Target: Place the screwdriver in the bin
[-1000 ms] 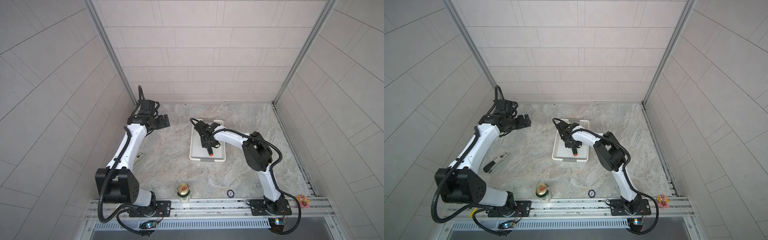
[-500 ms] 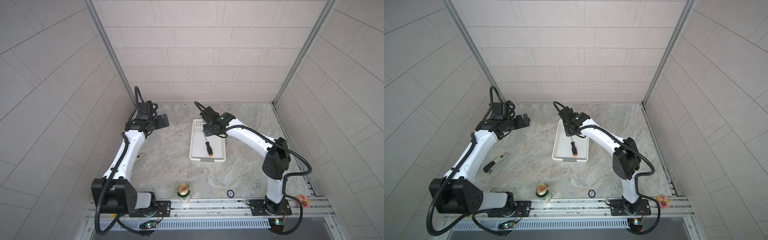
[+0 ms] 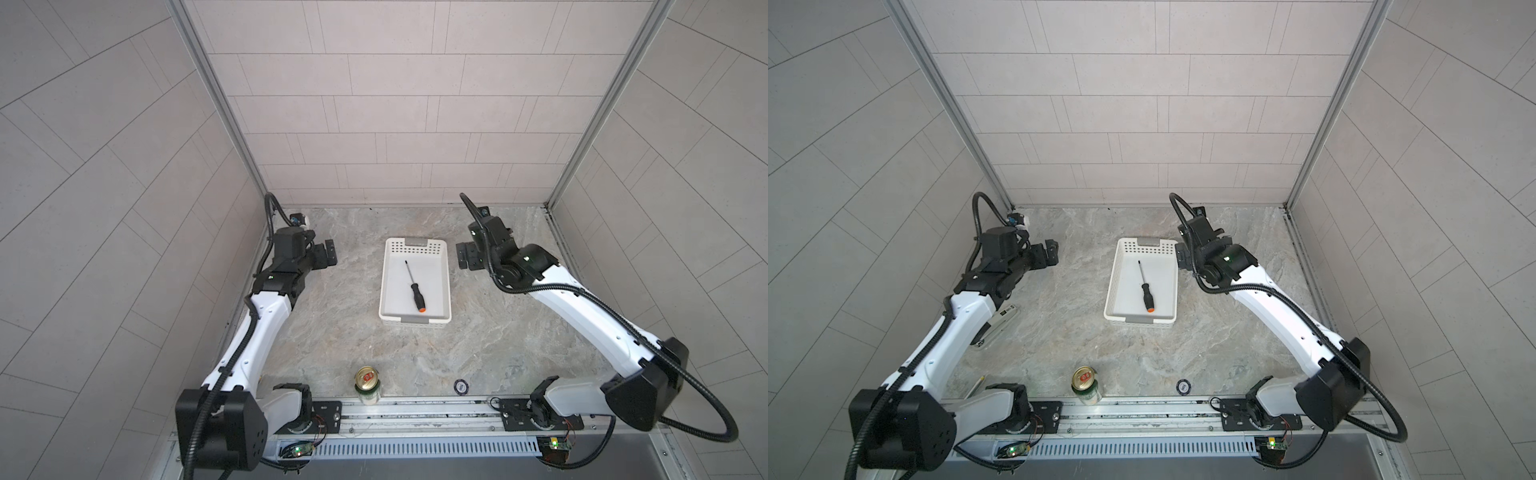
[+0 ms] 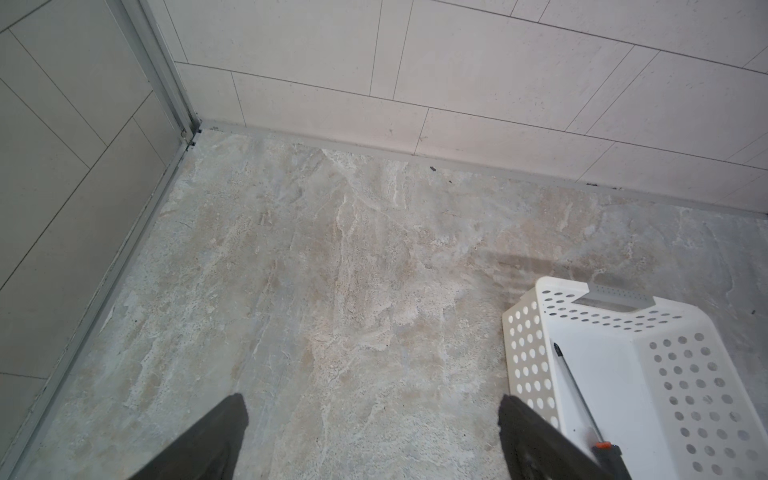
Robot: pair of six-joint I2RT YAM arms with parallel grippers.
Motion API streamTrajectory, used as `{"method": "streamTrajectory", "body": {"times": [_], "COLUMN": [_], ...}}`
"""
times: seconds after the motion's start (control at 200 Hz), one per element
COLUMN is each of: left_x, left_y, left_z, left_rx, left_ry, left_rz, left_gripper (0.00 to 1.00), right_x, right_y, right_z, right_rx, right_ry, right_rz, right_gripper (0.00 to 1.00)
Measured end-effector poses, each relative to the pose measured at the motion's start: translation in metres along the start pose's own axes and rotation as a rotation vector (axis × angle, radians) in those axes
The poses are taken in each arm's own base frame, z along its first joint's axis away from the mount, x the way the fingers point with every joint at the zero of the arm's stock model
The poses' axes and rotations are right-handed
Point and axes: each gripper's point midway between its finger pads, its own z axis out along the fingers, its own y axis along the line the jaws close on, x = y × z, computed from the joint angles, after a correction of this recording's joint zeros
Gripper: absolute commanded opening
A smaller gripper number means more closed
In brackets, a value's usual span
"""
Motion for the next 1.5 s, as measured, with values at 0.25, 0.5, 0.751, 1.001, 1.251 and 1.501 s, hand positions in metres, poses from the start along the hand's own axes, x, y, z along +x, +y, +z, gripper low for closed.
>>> {"method": "streamTrajectory", "body": {"times": [0.25, 0.5, 0.751, 1.001, 1.251, 1.501], "left_x": [0.017, 0.065, 0.066, 0.108, 0.097, 0.114], "left_y": [0.006, 0.023, 0.042, 0.055, 0.048, 0.057], "left_z": [0.027, 0.04, 0.052, 0.068, 0.075, 0.093], "left_rx": [-0.046, -0.112, -0.229, -0.279, -0.247, -0.207], "left_ry": [-0.044, -0.004, -0.051, 0.015, -0.082, -0.018], "left_rz": [0.021, 0.049, 0.056, 0.118, 0.16, 0.141], "left_gripper": [1.0, 1.0, 1.0, 1.0, 1.0, 1.0], "right_x": [0.044, 0.07, 0.117, 0.157, 0.163, 0.128], "right_y": [-0.071, -0.104, -0.115, -0.141, -0.157, -0.141], "right_z": [0.0, 0.005, 0.023, 0.051, 0.083, 0.134], "right_rx": [0.153, 0.242, 0.282, 0.393, 0.449, 0.389], "right_ry": [-0.077, -0.121, -0.195, -0.199, -0.171, -0.135], "right_rz": [0.082, 0.158, 0.212, 0.258, 0.281, 0.194], "right_gripper": [1.0, 1.0, 1.0, 1.0, 1.0, 1.0]}}
